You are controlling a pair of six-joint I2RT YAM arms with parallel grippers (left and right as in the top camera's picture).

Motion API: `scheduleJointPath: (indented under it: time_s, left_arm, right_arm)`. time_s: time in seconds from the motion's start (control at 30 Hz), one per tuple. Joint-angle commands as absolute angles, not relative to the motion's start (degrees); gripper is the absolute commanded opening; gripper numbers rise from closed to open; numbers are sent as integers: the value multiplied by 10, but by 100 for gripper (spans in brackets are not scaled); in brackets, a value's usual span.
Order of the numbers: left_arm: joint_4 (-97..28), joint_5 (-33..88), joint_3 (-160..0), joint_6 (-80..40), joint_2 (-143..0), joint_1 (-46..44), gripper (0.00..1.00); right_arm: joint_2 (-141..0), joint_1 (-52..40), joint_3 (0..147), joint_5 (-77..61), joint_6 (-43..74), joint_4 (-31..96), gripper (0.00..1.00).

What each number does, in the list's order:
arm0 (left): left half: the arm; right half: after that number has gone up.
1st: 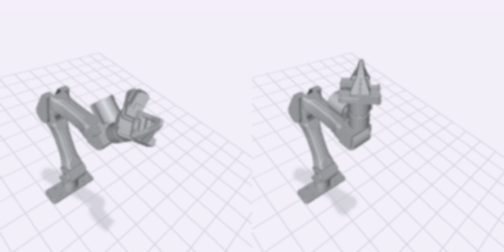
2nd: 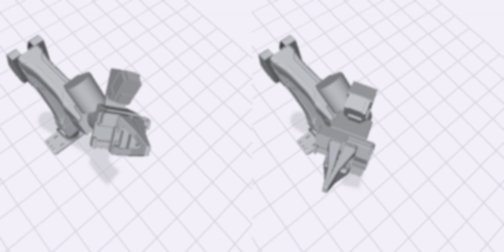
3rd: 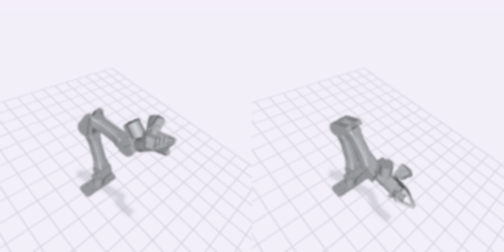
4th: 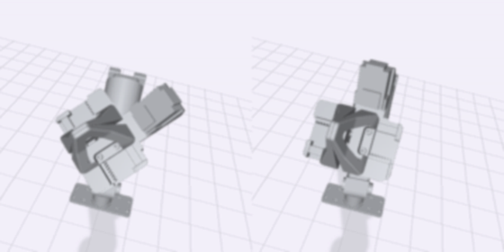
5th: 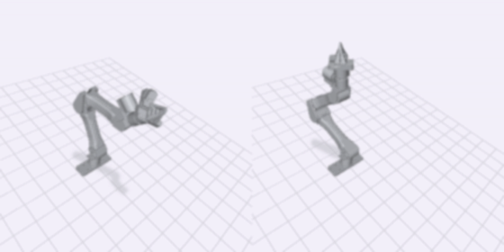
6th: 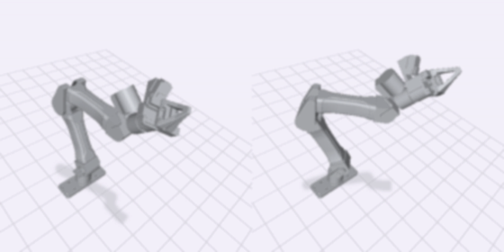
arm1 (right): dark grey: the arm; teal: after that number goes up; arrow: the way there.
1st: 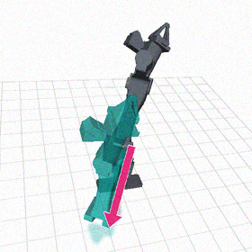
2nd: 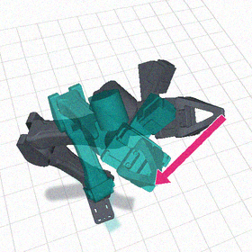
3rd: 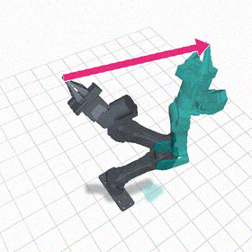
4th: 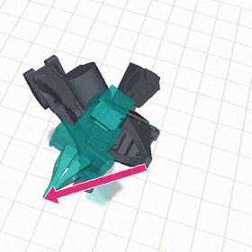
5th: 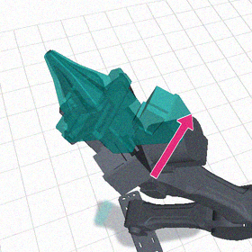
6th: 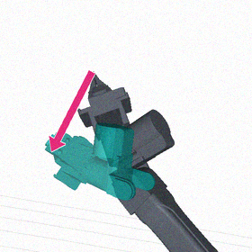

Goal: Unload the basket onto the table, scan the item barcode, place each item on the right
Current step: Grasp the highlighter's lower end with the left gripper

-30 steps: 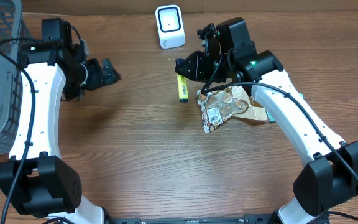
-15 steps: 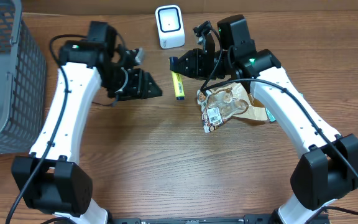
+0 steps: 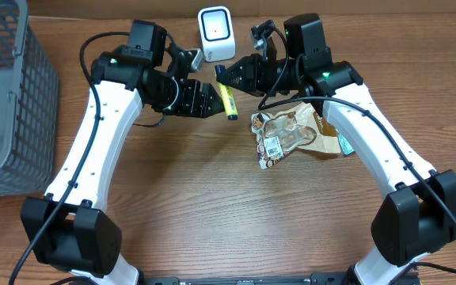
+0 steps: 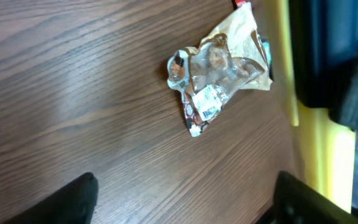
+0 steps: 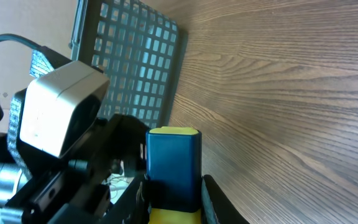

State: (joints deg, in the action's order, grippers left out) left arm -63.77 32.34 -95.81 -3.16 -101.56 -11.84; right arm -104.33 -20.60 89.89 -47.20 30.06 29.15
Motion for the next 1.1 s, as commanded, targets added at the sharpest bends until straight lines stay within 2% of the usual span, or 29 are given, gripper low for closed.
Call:
scheduleJointPath:
  time_s: [0.0, 0.1, 0.2, 0.27, 0.37, 0.6, 0.83, 1.07]
  left_arm:
    - [-633, 320, -958, -23, -1007, -99, 78]
    - [-636, 362, -958, -23, -1007, -69, 85]
    - [-641, 398, -958, -23, -1007, -36, 87]
    - [-649, 432, -958, -18, -1007, -19, 86]
    - [-670, 487, -958, 53, -1007, -15, 83]
    - [-698, 492, -958, 114, -1007, -53, 82]
    - [-676, 491, -958, 112, -1007, -108, 79]
    - [-630, 457, -958, 31, -1008, -128, 67]
  right_arm:
    - [-1048, -208, 901, -476, 306, 288, 5]
    - [-1048, -208, 901, -439, 319, 289, 5]
    - [-1048, -208, 901, -409, 342, 289, 5]
    - [-1048, -208, 901, -398, 361, 288, 5]
    - [-1048, -209, 901, -378, 380, 283, 5]
    - [-1048, -210, 901, -387, 382, 282, 5]
    - [-1048, -210, 901, -410, 382, 283, 5]
    - [-1048, -221, 901, -423, 392, 277, 5]
